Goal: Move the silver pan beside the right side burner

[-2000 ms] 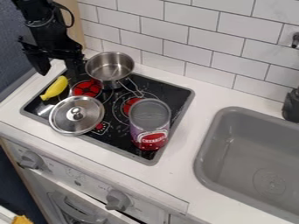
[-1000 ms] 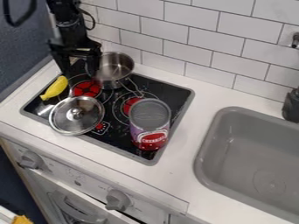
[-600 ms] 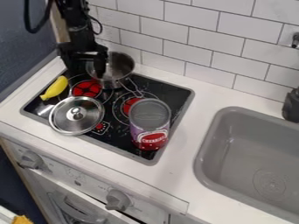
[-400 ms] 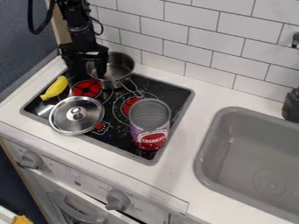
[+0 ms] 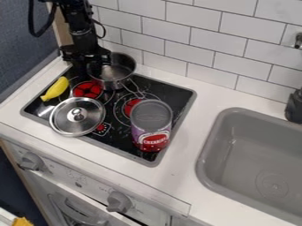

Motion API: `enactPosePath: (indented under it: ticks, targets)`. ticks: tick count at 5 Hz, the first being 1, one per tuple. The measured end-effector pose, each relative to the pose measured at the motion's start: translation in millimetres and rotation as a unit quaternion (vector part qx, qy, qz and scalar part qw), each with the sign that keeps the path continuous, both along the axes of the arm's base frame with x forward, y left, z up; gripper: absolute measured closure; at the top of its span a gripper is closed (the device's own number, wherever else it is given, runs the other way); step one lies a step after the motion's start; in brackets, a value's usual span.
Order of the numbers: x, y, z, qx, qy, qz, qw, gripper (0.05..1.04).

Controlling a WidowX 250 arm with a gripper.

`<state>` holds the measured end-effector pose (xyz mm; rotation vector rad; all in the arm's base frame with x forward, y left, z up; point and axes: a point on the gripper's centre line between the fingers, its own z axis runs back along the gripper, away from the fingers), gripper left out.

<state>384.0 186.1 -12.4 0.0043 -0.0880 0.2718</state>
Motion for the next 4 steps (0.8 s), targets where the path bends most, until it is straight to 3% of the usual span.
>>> enactPosePath:
  ticks: [1, 2, 4]
  targets:
    - [-3.1, -9.2, 3.3, -0.006, 0.006, 0.007, 0.9999, 0.921]
    - [-4.4, -14.8, 10.1, -0.019, 0.003, 0.027, 0.9994, 1.005]
    - [-8.5, -31.4, 37.6, -0.051, -0.016, 0.080, 0.9954, 1.009]
